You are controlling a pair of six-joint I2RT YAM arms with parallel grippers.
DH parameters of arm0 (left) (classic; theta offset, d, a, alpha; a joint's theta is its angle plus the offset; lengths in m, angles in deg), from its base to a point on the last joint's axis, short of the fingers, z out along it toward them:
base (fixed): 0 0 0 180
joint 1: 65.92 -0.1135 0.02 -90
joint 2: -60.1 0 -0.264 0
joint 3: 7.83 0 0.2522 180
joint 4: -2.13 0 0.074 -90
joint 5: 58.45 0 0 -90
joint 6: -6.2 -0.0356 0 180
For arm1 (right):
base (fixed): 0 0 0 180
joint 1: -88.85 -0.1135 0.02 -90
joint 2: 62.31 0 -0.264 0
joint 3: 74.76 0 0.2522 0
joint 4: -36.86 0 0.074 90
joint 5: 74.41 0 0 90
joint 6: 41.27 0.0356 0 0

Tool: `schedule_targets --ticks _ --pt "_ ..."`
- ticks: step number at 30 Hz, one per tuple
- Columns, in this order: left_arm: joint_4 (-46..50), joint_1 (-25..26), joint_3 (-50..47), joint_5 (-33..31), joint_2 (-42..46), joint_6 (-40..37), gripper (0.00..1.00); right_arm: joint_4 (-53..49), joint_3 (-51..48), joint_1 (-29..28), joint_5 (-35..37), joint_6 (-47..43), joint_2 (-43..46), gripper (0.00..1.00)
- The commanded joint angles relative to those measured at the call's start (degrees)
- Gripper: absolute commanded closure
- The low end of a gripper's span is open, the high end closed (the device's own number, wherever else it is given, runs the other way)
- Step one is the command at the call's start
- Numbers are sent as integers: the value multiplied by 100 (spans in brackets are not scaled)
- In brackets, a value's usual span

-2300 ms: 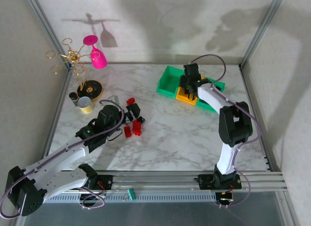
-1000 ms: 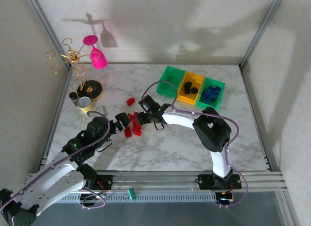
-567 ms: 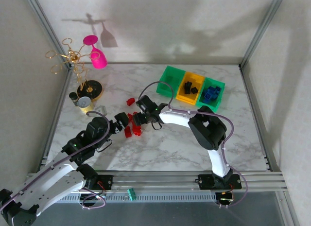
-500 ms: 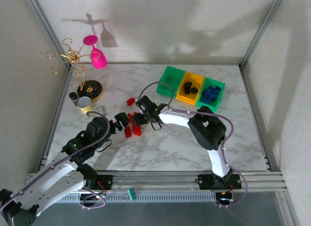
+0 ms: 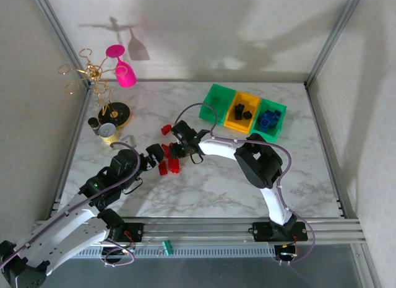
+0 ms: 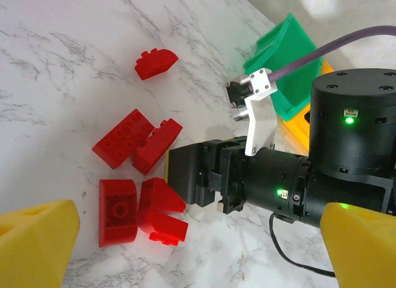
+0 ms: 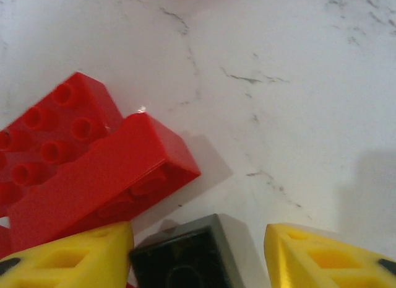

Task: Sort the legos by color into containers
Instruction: Pick up the lego from the center of the table, then place the lego in the container.

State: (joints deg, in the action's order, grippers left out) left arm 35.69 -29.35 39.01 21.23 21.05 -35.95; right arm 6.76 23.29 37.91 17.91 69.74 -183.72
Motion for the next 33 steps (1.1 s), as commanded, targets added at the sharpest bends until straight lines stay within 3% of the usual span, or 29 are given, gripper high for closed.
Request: schedule_targets --ticks 1,11,21,28,33 --pt "66 -45 -47 -101 32 28 0 -282 -169 92 190 78 135 49" --pt "-29 -45 16 -9 -107 14 0 -339 -184 137 316 68 269 65" --pt "-202 -45 127 148 -216 -71 0 -147 -722 400 173 339 1092 68" --pt "-536 -45 307 464 -710 -173 0 -229 -1044 1176 490 245 1809 68" --pt "-906 -45 373 592 -1076 -217 0 -211 -929 2158 591 247 1925 68"
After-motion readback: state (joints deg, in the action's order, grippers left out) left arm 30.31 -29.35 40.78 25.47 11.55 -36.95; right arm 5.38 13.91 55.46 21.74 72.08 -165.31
